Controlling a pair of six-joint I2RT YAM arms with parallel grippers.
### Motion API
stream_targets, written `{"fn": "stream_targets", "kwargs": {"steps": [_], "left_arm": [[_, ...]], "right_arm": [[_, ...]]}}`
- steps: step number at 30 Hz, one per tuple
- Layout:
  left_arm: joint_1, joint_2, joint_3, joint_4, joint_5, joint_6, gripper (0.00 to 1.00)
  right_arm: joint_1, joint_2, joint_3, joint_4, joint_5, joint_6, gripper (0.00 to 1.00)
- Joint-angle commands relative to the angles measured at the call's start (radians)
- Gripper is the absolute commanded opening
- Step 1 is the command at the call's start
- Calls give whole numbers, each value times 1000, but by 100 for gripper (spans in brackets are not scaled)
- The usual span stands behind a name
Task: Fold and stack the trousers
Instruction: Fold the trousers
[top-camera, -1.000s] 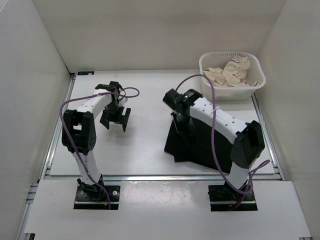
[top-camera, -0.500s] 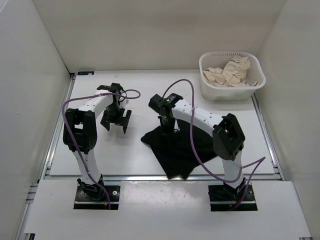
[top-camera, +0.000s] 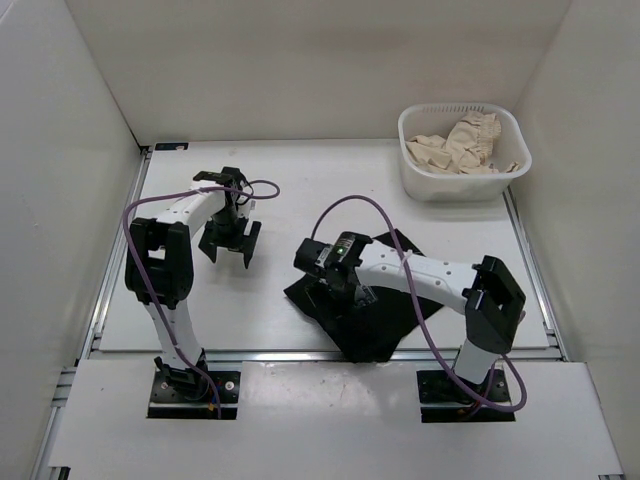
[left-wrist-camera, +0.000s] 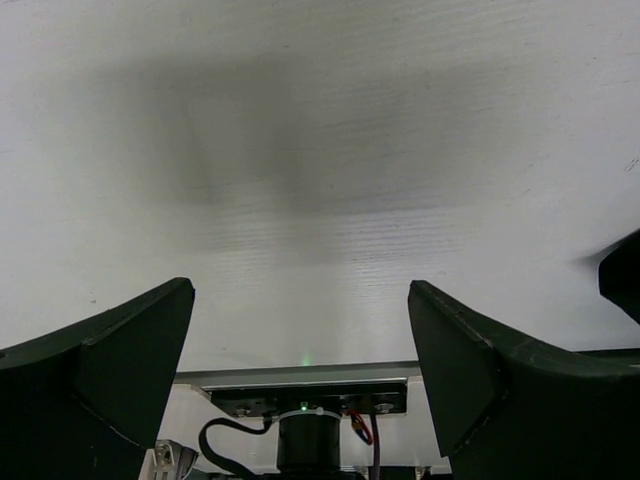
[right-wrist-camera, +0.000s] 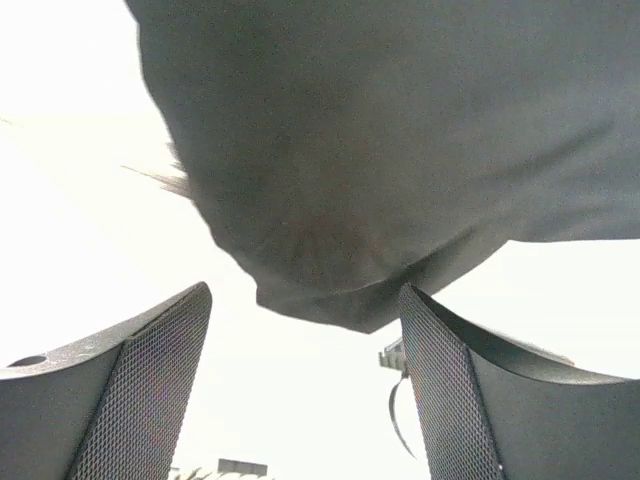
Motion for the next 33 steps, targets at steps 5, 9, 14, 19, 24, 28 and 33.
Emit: {"fn": "stream_targets", "kwargs": {"steps": [5, 9, 14, 19, 24, 28, 33], "left_arm": [[-20, -52, 93, -72, 18, -1, 100], [-147, -105, 136, -60, 51, -1, 100], [-527, -147, 188, -12, 61, -1, 100], [-797, -124, 67, 87, 33, -1, 100], [-866, -32, -104, 199, -163, -1, 100], [-801, 5, -161, 330, -323, -1, 100], [-644, 10, -175, 405, -341, -1, 100]], "right_arm": [[4, -202, 72, 86, 78, -130, 87], [-311, -349, -152, 145, 85, -64, 80], [-730, -374, -324, 345, -7, -51, 59], [-901, -220, -361, 493, -121, -62, 56], [-960, -124, -378, 484, -84, -38, 56], [-960, -124, -480, 551, -154, 25, 55], [-888, -127, -600, 616, -180, 171, 55]]}}
